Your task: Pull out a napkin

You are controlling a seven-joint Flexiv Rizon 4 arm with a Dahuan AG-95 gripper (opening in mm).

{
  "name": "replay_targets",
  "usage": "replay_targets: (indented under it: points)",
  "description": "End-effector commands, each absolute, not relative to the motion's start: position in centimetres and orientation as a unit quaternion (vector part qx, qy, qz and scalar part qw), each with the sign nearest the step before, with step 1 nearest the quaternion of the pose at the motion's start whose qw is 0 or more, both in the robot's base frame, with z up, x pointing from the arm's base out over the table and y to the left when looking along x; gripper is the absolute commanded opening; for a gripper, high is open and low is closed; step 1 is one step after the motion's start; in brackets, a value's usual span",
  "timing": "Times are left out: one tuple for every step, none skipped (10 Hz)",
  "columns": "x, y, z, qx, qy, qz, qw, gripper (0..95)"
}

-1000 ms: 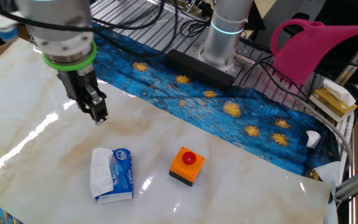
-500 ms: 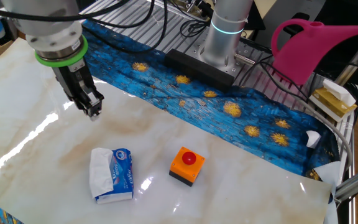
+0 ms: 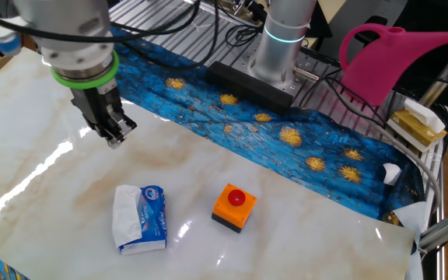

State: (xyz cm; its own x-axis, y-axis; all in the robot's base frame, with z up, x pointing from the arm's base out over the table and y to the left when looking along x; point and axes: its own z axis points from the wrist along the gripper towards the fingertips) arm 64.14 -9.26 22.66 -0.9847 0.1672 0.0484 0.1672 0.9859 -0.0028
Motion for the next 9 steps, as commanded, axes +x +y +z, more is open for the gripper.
replay_targets:
  points:
    - [64.37, -9.30, 22.72, -0.072, -0.997, -0.001, 0.027, 0.0]
    - [64.37, -9.30, 22.72, -0.067, -0.997, 0.000, 0.025, 0.0]
    - [64.37, -9.30, 22.72, -0.065, -0.998, 0.001, 0.021, 0.0]
    - [64.37, -9.30, 22.72, -0.059, -0.998, 0.003, 0.015, 0.0]
    - [64.37, -9.30, 22.72, -0.050, -0.999, 0.006, 0.012, 0.0]
    - [64.37, -9.30, 22.72, -0.049, -0.999, 0.006, 0.012, 0.0]
    - [64.37, -9.30, 22.72, -0.047, -0.999, 0.006, 0.011, 0.0]
    - [64.37, -9.30, 22.72, -0.048, -0.999, 0.006, 0.003, 0.0]
    - [64.37, -9.30, 22.72, -0.047, -0.999, 0.011, -0.019, 0.0]
